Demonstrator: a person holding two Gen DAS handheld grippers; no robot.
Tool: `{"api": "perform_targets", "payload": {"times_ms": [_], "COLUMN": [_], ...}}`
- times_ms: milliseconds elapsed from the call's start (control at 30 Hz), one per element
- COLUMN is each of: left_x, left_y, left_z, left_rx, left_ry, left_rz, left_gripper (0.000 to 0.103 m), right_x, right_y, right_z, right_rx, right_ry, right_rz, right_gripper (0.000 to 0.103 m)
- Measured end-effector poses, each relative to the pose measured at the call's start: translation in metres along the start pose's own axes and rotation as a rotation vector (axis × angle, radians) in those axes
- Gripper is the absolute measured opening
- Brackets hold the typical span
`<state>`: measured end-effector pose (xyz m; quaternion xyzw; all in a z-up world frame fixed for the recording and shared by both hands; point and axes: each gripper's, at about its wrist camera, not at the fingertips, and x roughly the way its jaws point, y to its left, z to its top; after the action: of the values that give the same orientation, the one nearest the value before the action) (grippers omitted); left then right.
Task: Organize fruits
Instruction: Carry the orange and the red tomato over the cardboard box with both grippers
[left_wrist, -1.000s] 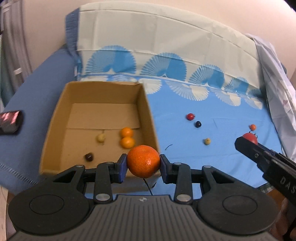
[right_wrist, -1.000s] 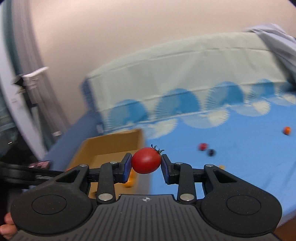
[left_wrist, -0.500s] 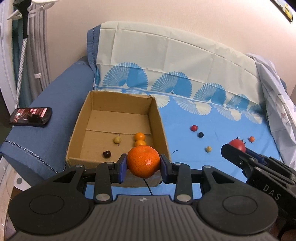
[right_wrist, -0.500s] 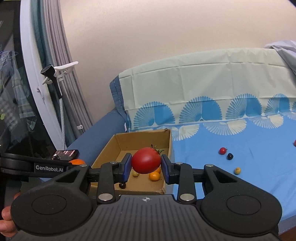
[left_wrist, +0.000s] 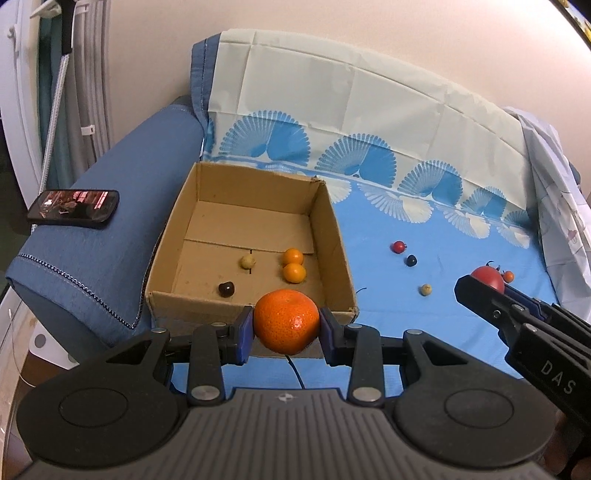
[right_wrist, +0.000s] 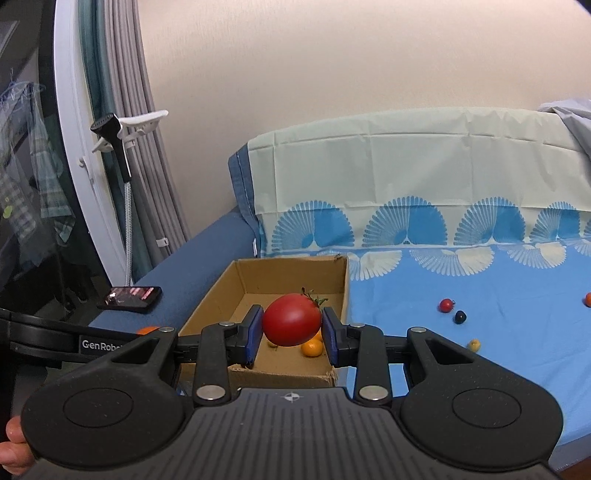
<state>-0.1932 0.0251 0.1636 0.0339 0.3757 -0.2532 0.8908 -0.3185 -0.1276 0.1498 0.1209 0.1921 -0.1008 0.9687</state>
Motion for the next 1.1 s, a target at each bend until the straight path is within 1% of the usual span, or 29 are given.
{"api": "perform_targets", "payload": {"times_ms": [367,733,867,1100], "left_x": [0.02,0.045,0.058,0.091], "left_y": [0.023,0.04,0.042,0.05], "left_z": [0.011,0.028,0.034,0.046], "left_rx": [-0.02,-0.03,-0.022,-0.02], "left_ry": [0.019,0.024,0.032,0.059], "left_rz": [0.021,0.051,0.061,0.083], "left_gripper": [0.04,0.04,0.041,0.041], "right_x": [0.028,0.061,0.074,0.107], "right_y": [0.008,0.012,0.013,0.015], "right_z": [0.004,0.006,0.006,0.006], "right_rx": [-0.036,-0.062,-0.07,-0.084], "right_ry": [0.048,0.1,0.119,0.153], "right_rz": [-0.021,-0.023,-0.023,-0.021], "right_gripper": [0.035,0.035,0.035,0.035]}}
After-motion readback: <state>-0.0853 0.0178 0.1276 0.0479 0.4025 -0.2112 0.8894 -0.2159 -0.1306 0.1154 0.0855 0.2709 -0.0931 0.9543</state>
